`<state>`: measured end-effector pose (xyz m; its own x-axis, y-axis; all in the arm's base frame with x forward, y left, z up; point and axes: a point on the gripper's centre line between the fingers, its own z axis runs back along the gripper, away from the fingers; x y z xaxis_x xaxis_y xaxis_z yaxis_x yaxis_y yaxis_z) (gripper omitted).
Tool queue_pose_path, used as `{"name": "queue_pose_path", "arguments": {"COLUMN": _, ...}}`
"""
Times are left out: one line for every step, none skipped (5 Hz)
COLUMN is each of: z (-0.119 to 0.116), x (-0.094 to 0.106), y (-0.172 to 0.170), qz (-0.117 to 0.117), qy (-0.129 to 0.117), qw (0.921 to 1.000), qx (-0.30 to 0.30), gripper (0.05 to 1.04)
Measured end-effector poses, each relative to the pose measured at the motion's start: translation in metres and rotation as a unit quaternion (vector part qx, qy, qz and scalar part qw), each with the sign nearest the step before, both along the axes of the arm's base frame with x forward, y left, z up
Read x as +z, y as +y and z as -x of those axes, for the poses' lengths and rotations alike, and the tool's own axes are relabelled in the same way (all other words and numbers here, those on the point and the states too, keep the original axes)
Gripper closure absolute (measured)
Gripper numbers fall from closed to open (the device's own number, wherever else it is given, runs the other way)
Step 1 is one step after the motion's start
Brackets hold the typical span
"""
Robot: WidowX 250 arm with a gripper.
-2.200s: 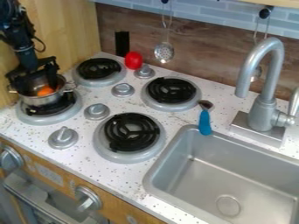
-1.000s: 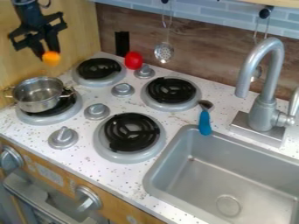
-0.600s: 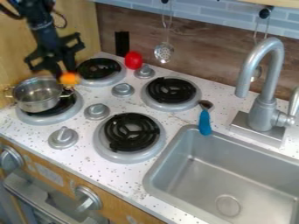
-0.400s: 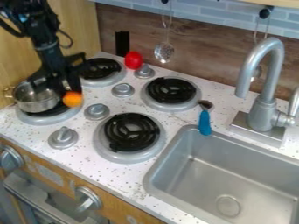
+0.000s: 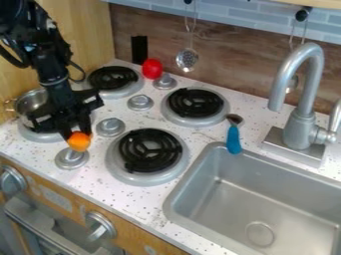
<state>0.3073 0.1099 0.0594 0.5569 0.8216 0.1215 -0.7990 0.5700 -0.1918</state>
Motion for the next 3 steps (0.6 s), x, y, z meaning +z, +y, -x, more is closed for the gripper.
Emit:
{"name": "queue_pose_path", "arguments": {"z": -0.002, "x": -0.012, "y": -0.001, "qz": -0.011, "qy": -0.003, "qw": 0.9997, "qx": -0.021, "gripper": 0.753}}
{"name": "queue_pose_path", "arguments": {"z": 0.000, "x": -0.030, "y": 0.004, "qz": -0.022, "qy": 0.015, "qw": 0.9991, "qx": -0.032, "gripper": 0.753}}
{"name": "queue_pose_path", "arguments": {"z": 0.000, "x": -0.032, "y": 0.005, "qz": -0.021, "qy": 0.011, "qw": 0.9987, "qx": -0.044, "gripper": 0.753}}
